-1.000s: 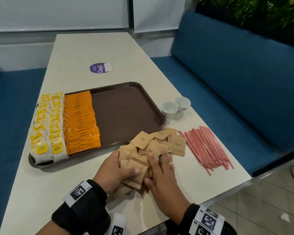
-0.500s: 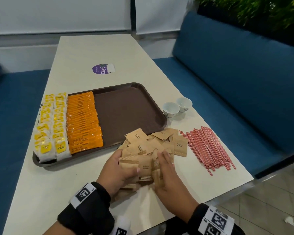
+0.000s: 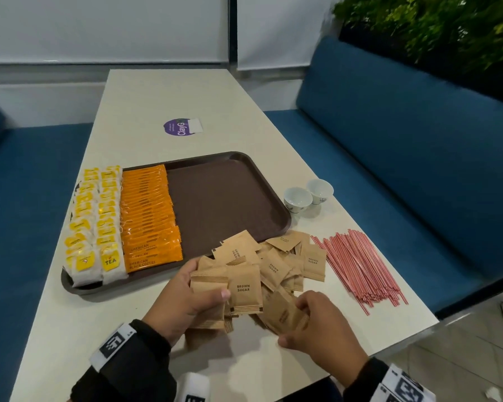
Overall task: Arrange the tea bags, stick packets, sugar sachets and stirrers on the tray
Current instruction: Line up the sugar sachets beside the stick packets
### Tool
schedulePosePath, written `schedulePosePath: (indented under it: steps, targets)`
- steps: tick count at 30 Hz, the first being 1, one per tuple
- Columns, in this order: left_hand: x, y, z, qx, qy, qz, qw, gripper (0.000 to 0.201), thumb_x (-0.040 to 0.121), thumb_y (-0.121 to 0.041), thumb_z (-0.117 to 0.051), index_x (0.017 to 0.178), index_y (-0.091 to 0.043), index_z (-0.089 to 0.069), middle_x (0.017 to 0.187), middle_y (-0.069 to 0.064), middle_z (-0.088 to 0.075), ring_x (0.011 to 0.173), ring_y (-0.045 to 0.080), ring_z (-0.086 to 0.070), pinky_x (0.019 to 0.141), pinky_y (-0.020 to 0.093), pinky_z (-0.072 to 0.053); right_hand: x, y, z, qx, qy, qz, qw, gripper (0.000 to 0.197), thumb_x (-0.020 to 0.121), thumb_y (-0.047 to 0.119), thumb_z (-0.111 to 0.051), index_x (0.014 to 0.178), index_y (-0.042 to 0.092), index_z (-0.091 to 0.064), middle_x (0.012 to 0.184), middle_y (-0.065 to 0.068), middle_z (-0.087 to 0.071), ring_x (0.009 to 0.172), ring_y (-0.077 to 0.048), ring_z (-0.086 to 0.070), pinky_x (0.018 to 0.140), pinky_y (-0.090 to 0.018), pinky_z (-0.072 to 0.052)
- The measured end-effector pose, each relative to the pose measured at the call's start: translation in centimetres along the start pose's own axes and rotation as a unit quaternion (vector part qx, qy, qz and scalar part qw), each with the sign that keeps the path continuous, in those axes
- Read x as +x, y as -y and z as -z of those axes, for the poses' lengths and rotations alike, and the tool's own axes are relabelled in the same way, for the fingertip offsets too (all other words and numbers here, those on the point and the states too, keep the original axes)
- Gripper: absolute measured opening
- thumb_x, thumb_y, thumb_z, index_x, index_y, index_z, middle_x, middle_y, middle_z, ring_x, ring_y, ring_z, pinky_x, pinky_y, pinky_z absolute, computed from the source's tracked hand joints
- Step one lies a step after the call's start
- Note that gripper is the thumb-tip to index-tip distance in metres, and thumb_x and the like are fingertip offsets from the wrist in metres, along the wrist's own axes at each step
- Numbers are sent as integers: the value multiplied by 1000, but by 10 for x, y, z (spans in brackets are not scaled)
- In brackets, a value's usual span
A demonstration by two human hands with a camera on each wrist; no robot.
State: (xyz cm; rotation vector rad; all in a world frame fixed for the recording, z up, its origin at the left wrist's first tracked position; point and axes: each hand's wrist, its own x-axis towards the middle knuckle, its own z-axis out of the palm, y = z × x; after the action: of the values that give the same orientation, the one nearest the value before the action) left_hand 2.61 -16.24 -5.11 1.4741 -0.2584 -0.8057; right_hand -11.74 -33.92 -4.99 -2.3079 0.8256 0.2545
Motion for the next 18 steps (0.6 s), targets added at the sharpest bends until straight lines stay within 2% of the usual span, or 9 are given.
schedulePosePath:
  steps: [2, 4, 6, 8, 10, 11, 13, 16, 18]
  targets:
    - [0, -3, 2, -9, 6, -4, 1000, 77, 37, -26, -83, 108, -15, -55, 101, 9, -72, 91, 27, -70, 65, 33, -57, 0, 4, 3, -7, 34, 3, 999, 33, 76, 32, -75, 92, 27, -46, 97, 9, -53, 87, -11, -52, 69, -20, -40]
    - [0, -5, 6, -16, 13, -6, 1000, 83, 33, -28, -86, 109, -15, -55, 103, 9, -72, 93, 28, -69, 68, 34, -57, 2, 6, 7, -27, 49, 28, 998, 14, 87, 29, -63, 84, 25, -49, 89, 5, -56, 80, -13, -53, 62, -19, -36]
    - [-1, -7, 12, -28, 14, -8, 999, 96, 24, -33, -93, 110, -15, -56, 102, 9, -72, 93, 28, -69, 68, 35, -57, 3, 11, 16, -25, 49, 51, 997, 20, 93, 27, -53, 75, 19, -53, 77, 4, -56, 70, -12, -52, 58, -21, -33]
    - [-2, -9, 18, -45, 8, -6, 999, 103, 17, -40, -94, 109, -15, -56, 101, 9, -73, 91, 27, -69, 66, 33, -57, 6, 22, 32, -23, 21, 67, 997, 26, 95, 26, -52, 76, 10, -60, 76, 1, -55, 64, -9, -46, 56, -21, -30]
    - [-2, -9, 22, -56, 10, -4, 998, 103, 17, -35, -94, 110, -14, -56, 100, 9, -73, 90, 27, -70, 65, 32, -57, 12, 39, 52, 18, -22, 92, 995, 25, 94, 23, -56, 77, 6, -65, 74, 0, -56, 59, -6, -43, 54, -18, -31]
    - [-3, -10, 25, -59, 8, -4, 998, 99, 20, -28, -93, 111, -13, -56, 100, 9, -73, 89, 27, -70, 64, 32, -57, 19, 50, 60, 57, -39, 105, 992, 19, 92, 19, -58, 79, 10, -68, 72, 3, -59, 57, -3, -46, 53, -14, -34]
    - [-2, -9, 31, -67, 6, -7, 998, 85, 32, -20, -85, 111, -12, -56, 98, 8, -73, 87, 26, -71, 62, 30, -57, 38, 74, 72, 112, -64, 123, 984, 12, 89, 12, -63, 81, 21, -66, 75, 7, -65, 63, 1, -56, 55, -7, -39]
    - [-2, -10, 37, -85, 1, -9, 996, 79, 38, -18, -81, 112, -10, -55, 98, 9, -73, 87, 26, -71, 62, 31, -57, 81, 112, 76, 143, -68, 129, 979, 14, 89, 8, -61, 82, 20, -59, 84, 1, -65, 76, -11, -60, 63, -18, -47]
    - [-3, -11, 43, -95, -11, -8, 995, 79, 38, -17, -81, 112, -9, -55, 98, 10, -73, 85, 25, -71, 61, 30, -56, 115, 139, 75, 132, -70, 131, 980, 13, 90, 9, -59, 82, 19, -58, 85, -1, -62, 78, -14, -57, 61, -21, -44]
